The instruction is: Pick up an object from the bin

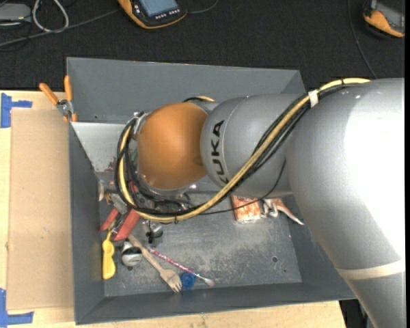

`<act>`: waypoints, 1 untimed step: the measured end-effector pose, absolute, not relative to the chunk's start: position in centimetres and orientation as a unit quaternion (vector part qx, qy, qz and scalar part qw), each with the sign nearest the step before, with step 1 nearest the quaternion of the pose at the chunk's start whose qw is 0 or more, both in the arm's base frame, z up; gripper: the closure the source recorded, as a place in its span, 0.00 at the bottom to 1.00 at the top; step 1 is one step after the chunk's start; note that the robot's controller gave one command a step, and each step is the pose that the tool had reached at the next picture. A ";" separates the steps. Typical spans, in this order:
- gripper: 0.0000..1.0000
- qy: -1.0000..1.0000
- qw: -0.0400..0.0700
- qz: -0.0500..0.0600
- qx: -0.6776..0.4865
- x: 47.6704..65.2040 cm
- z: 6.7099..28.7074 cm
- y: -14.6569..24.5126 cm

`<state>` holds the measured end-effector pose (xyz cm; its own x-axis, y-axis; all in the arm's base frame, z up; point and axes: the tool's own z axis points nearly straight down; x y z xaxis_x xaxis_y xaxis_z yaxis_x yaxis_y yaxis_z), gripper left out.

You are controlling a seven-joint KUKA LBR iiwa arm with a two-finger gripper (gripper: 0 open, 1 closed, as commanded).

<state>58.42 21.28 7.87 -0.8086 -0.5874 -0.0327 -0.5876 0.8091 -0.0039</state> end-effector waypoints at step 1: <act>0.00 0.938 0.015 0.002 -0.345 58.7 8.4 21.1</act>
Offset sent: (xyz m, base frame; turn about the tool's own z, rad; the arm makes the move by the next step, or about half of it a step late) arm 0.0066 0.0190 0.0127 -0.3957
